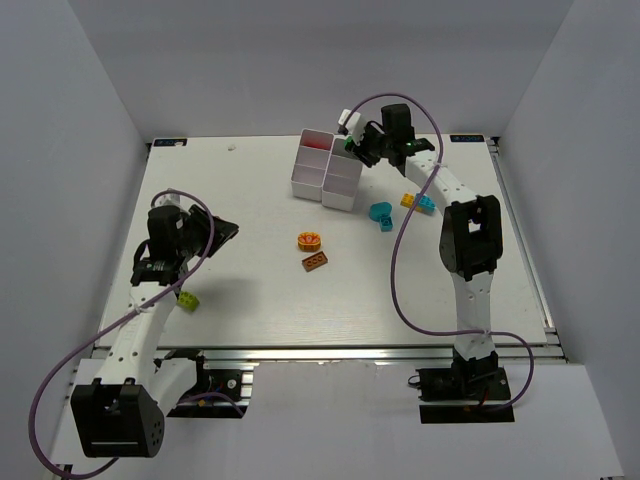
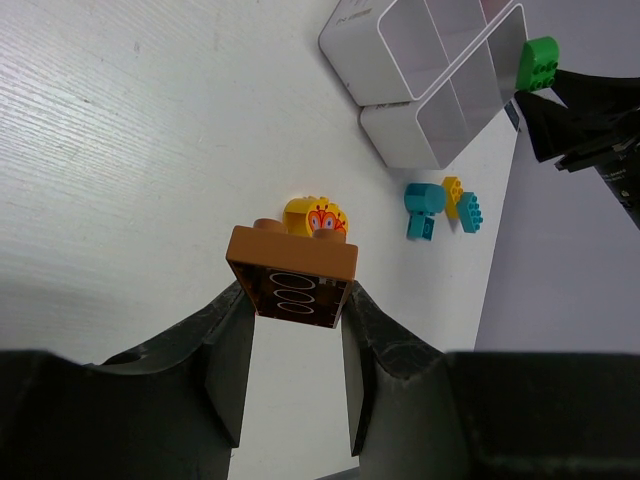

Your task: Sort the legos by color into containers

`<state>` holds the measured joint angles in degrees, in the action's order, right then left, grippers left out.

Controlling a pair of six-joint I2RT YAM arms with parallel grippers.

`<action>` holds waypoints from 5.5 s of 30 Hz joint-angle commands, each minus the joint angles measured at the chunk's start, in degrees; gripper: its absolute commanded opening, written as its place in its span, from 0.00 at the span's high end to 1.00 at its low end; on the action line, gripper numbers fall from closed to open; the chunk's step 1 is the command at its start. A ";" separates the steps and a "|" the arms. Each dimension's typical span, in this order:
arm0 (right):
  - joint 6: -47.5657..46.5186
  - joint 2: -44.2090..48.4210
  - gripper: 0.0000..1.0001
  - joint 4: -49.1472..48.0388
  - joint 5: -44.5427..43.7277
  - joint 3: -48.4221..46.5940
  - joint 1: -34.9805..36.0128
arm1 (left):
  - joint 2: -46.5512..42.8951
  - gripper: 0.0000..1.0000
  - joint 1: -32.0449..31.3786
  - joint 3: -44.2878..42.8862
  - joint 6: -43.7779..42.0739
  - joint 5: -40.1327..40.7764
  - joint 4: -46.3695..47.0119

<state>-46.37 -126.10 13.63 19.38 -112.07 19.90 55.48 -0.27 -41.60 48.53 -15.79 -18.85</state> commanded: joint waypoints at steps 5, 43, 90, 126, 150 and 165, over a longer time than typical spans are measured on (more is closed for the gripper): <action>0.67 1.39 0.37 -2.46 -0.57 0.89 0.05 | -2.05 1.00 0.19 -0.67 -0.19 0.24 -0.57; 2.60 4.64 0.36 -3.61 0.40 3.44 0.14 | 0.50 1.00 -0.96 -2.34 0.16 -1.70 1.98; 4.17 16.94 0.31 0.52 2.86 12.05 -0.48 | 4.54 1.00 -6.05 -3.74 0.33 -0.38 5.14; 27.12 40.05 0.84 -8.34 20.88 35.86 -7.68 | 56.83 0.94 -15.02 -46.81 30.90 -13.48 27.90; 29.67 41.91 0.78 -12.22 22.90 41.14 -9.88 | 70.37 0.71 -15.02 -57.18 34.87 -10.93 27.29; 30.46 42.17 0.77 -12.75 23.34 42.20 -10.41 | 75.47 0.62 -16.43 -62.72 34.87 -11.02 24.74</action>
<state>-16.62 -86.06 2.85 41.36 -70.30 10.04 131.55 -16.19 -101.36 83.68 -27.00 6.81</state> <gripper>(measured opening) 0.226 0.463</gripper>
